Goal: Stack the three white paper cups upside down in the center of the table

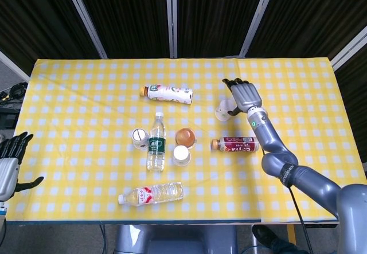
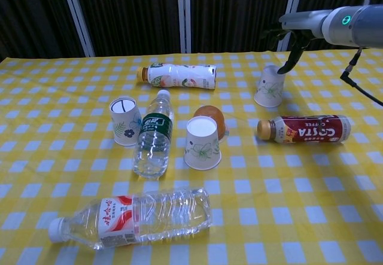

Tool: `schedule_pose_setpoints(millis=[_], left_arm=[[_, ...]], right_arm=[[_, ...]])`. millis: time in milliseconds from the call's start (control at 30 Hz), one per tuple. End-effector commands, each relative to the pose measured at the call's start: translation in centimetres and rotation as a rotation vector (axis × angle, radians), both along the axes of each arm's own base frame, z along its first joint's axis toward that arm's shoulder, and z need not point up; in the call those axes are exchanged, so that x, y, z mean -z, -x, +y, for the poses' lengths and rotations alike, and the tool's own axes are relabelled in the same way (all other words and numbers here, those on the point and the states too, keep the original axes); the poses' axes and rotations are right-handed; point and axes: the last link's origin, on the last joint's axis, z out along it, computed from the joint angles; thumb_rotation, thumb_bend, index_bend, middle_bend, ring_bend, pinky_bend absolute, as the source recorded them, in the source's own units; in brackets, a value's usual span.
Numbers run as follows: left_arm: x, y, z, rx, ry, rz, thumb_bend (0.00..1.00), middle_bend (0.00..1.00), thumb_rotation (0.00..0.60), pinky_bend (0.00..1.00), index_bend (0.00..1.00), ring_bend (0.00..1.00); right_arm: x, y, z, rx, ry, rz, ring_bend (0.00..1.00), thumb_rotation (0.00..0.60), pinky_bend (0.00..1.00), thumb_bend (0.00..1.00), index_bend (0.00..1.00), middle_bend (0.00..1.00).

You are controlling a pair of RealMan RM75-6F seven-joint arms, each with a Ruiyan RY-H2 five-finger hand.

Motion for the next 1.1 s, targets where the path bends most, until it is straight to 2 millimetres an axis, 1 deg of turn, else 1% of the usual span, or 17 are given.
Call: schedule_pose_setpoints(millis=[33,233,333,433,533,567,633,733,800,967,1033,1100], left_arm=[[0.2,0.2,0.2,-0.01,0.004,0.007,0.0,0.0,0.6,0.0,0.0,0.0],[0.4,0.3,0.4,-0.02,0.003,0.02,0.0,0.0,0.6,0.0,0.0,0.0],[0.6,0.4,0.5,-0.026,0.009,0.022,0.0,0.0,0.6,0.0,0.0,0.0],[0.6,0.5,0.5,-0.027,0.007,0.025,0.0,0.0,0.6,0.0,0.0,0.0],[0.5,0.5,0.6,-0.03,0.003,0.027,0.0,0.0,0.6,0.0,0.0,0.0],[0.5,0.5,0.6,-0.031,0.003,0.028,0.0,0.0,0.6,0.0,0.0,0.0],[0.6,0.5,0.6,-0.032,0.005,0.029,0.0,0.0,0.6,0.0,0.0,0.0],[0.7,0.5,0.6,-0.031,0.011,0.032,0.0,0.0,0.6,0.0,0.0,0.0],[0.8,0.5,0.6,-0.03,0.012,0.033,0.0,0.0,0.6,0.0,0.0,0.0],[0.8,0.4,0.6,-0.027,0.011,0.03,0.0,0.0,0.6,0.0,0.0,0.0],[0.8,0.3,0.5,-0.026,0.013,0.027,0.0,0.0,0.6,0.0,0.0,0.0],[0.8,0.2,0.5,-0.022,0.017,0.024,0.0,0.0,0.6,0.0,0.0,0.0]], right_arm=[[1.8,-0.1,-0.4,0.029,-0.054,-0.019,0.15,0.6,0.25,0.09,0.15,0.23],[2.6,0.3,-0.8,0.045,-0.081,-0.033,0.17,0.6,0.28,0.09,0.16,0.24],[2.7,0.4,-0.8,0.043,-0.081,-0.032,0.18,0.6,0.29,0.13,0.18,0.26],[2.9,0.6,-0.9,0.04,-0.071,-0.036,0.22,0.6,0.3,0.18,0.21,0.3],[3.1,0.9,-1.0,0.033,-0.052,-0.027,0.27,0.6,0.37,0.21,0.28,0.34],[3.1,1.0,-1.0,0.036,-0.054,-0.025,0.29,0.6,0.4,0.22,0.31,0.36],[3.2,1.2,-1.0,0.037,-0.055,-0.019,0.32,0.6,0.45,0.24,0.34,0.39],[3.3,1.4,-0.9,0.041,-0.06,-0.021,0.36,0.6,0.49,0.27,0.37,0.42],[3.2,1.5,-0.9,0.042,-0.061,-0.025,0.36,0.6,0.5,0.29,0.38,0.43],[2.7,1.1,-0.7,0.019,-0.047,-0.066,0.37,0.6,0.5,0.29,0.38,0.44],[2.1,0.6,-0.5,-0.015,-0.037,-0.073,0.37,0.6,0.5,0.29,0.38,0.44],[1.1,-0.4,0.0,-0.076,-0.025,-0.09,0.37,0.6,0.5,0.29,0.38,0.44]])
